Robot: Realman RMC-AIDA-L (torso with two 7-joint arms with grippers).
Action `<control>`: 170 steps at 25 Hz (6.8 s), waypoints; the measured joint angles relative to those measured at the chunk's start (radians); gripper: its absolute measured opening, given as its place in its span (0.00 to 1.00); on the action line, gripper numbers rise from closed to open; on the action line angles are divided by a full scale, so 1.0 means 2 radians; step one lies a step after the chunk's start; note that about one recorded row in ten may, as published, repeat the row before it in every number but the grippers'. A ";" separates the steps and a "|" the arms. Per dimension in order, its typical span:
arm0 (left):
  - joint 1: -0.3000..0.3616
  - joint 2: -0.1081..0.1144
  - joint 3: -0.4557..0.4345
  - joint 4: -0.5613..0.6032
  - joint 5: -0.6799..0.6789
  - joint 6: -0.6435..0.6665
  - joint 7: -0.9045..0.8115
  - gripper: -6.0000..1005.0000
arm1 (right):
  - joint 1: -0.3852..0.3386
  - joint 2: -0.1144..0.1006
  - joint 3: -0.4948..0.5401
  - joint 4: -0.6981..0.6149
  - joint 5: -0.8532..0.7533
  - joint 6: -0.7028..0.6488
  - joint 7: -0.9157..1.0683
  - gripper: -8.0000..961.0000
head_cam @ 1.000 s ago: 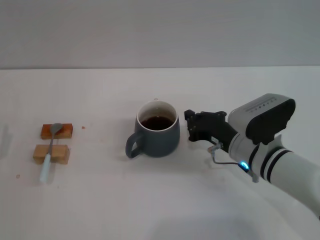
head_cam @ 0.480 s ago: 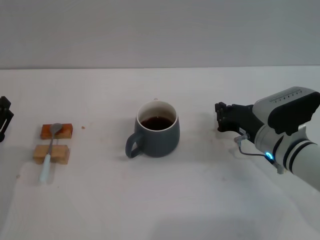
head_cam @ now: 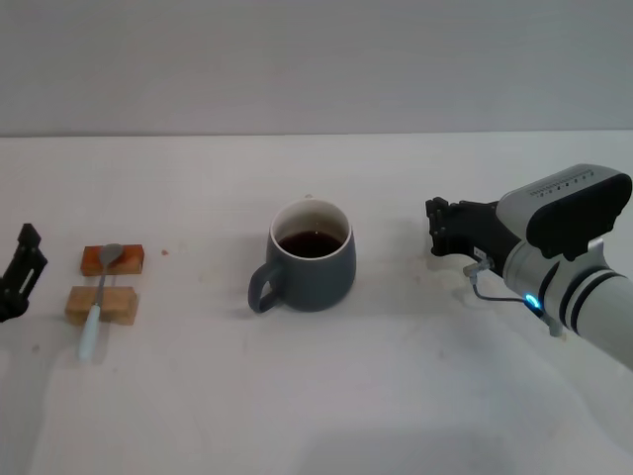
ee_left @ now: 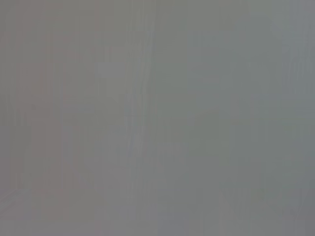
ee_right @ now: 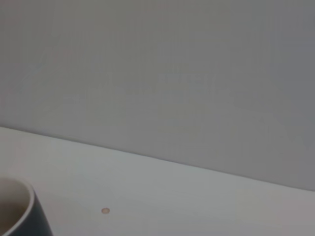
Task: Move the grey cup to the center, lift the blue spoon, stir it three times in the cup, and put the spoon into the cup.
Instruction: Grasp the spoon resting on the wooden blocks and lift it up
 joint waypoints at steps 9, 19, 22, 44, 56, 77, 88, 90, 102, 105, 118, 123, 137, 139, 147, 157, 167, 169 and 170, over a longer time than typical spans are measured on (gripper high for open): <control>0.018 -0.001 0.031 -0.024 -0.036 -0.045 0.018 0.80 | 0.007 -0.001 0.004 0.000 -0.001 0.001 0.000 0.05; 0.040 -0.001 0.107 -0.046 -0.177 -0.033 0.168 0.80 | 0.015 -0.001 0.005 -0.003 -0.001 0.001 -0.001 0.05; 0.040 -0.001 0.121 -0.051 -0.211 -0.022 0.208 0.79 | 0.017 -0.001 0.005 -0.003 -0.001 0.001 -0.001 0.05; 0.038 0.000 0.204 -0.027 -0.279 0.018 0.245 0.72 | 0.020 -0.002 0.002 -0.005 -0.001 0.000 0.000 0.05; -0.001 -0.001 0.227 0.014 -0.319 0.037 0.244 0.70 | 0.020 -0.002 0.001 -0.005 -0.001 0.007 -0.001 0.05; -0.055 -0.002 0.256 0.101 -0.354 0.068 0.188 0.68 | 0.021 -0.002 0.001 0.000 -0.002 0.009 0.000 0.05; -0.073 -0.003 0.262 0.124 -0.355 0.065 0.172 0.66 | 0.021 -0.002 0.001 0.006 -0.002 0.013 0.000 0.05; -0.073 -0.003 0.262 0.124 -0.355 0.066 0.172 0.66 | 0.021 -0.002 0.001 0.007 -0.002 0.013 0.000 0.05; -0.074 -0.002 0.263 0.123 -0.356 0.067 0.172 0.63 | 0.021 -0.002 0.001 0.009 -0.002 0.014 0.000 0.05; -0.074 -0.002 0.263 0.123 -0.356 0.067 0.172 0.62 | 0.021 -0.002 0.001 0.009 -0.002 0.014 0.000 0.05; -0.074 -0.003 0.263 0.122 -0.356 0.067 0.172 0.54 | 0.024 -0.002 0.001 0.009 -0.002 0.014 0.000 0.05; -0.078 -0.003 0.268 0.124 -0.356 0.067 0.172 0.54 | 0.024 -0.002 0.001 0.009 -0.003 0.014 0.000 0.05; -0.079 -0.003 0.269 0.124 -0.356 0.067 0.172 0.37 | 0.024 -0.002 0.001 0.009 -0.003 0.014 0.000 0.05; -0.079 -0.003 0.269 0.124 -0.356 0.067 0.174 0.37 | 0.024 -0.002 0.001 0.009 -0.003 0.014 0.000 0.05; -0.079 -0.003 0.267 0.124 -0.356 0.068 0.175 0.37 | 0.024 -0.002 0.000 0.009 -0.003 0.014 0.000 0.05; -0.078 -0.003 0.269 0.124 -0.360 0.070 0.177 0.36 | 0.024 -0.002 0.000 0.009 -0.003 0.014 0.000 0.05; -0.081 -0.003 0.269 0.129 -0.360 0.071 0.176 0.34 | 0.024 -0.002 -0.001 0.010 -0.007 0.015 0.000 0.05; -0.082 -0.003 0.269 0.129 -0.360 0.071 0.175 0.33 | 0.024 -0.002 -0.001 0.010 -0.008 0.015 0.000 0.05; -0.082 -0.003 0.269 0.130 -0.361 0.070 0.174 0.33 | 0.025 -0.002 -0.001 0.011 -0.008 0.015 0.000 0.05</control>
